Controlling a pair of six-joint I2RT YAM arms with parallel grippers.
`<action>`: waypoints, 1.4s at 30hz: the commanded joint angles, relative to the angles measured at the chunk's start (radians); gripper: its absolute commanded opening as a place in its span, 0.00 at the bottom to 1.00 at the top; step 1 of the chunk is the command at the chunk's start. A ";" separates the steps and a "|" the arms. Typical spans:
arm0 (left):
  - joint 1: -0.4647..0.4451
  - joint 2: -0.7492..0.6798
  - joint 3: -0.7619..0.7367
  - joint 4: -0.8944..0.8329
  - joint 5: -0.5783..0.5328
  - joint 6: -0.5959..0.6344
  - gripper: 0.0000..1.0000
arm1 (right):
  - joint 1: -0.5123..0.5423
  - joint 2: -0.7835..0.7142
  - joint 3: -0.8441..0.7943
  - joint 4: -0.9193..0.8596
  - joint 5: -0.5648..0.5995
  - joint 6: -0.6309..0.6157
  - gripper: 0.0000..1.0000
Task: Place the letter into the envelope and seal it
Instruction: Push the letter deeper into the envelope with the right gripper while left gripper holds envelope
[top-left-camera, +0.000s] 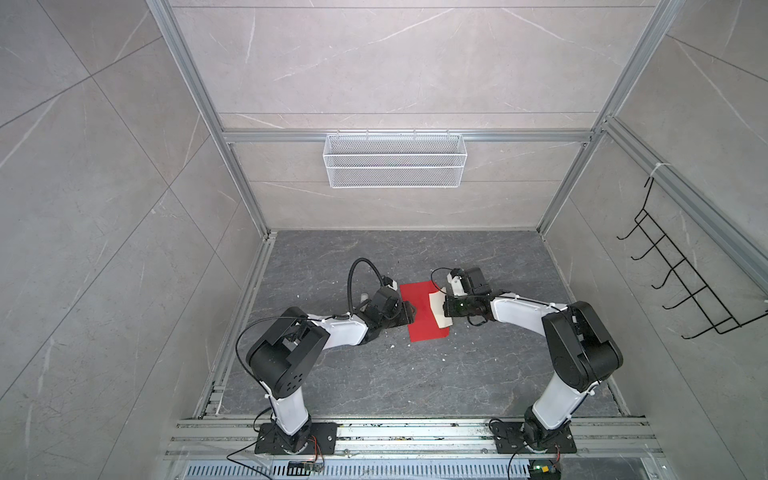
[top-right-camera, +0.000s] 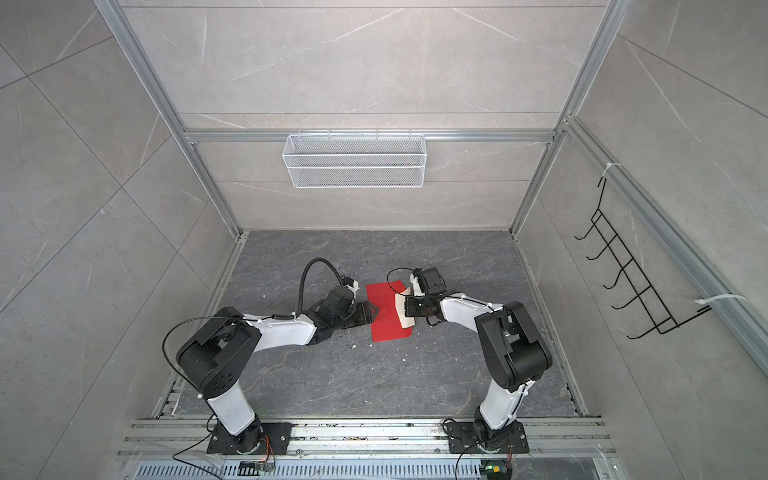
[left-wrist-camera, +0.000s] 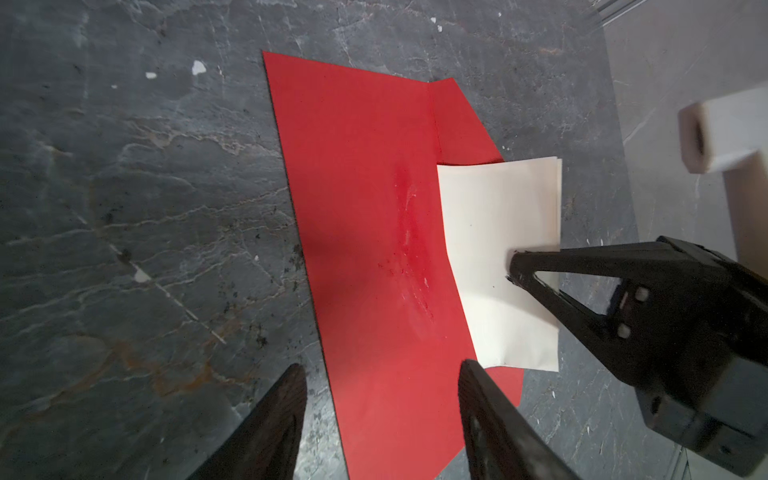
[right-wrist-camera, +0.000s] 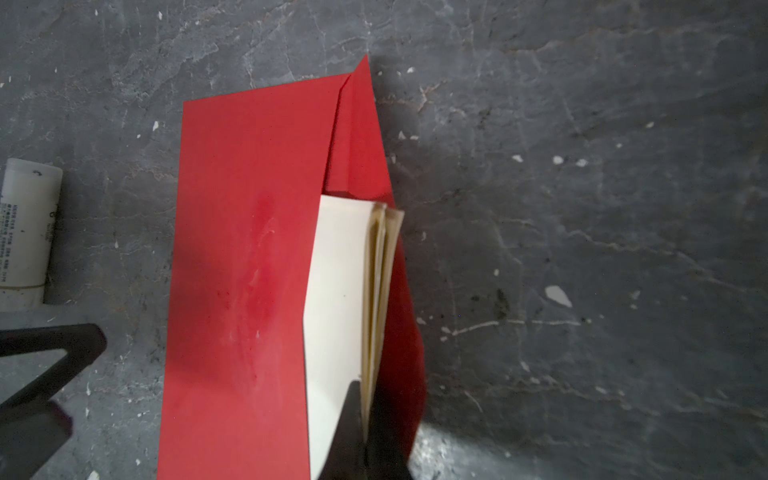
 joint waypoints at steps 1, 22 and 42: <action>0.016 0.028 0.040 0.008 0.041 -0.003 0.61 | -0.003 0.021 0.021 -0.016 -0.006 0.002 0.00; 0.035 0.141 0.107 0.020 0.113 0.001 0.49 | -0.004 0.034 0.017 0.002 -0.018 0.010 0.00; 0.034 0.176 0.115 0.039 0.134 -0.012 0.44 | -0.004 0.093 0.044 0.040 -0.064 0.046 0.00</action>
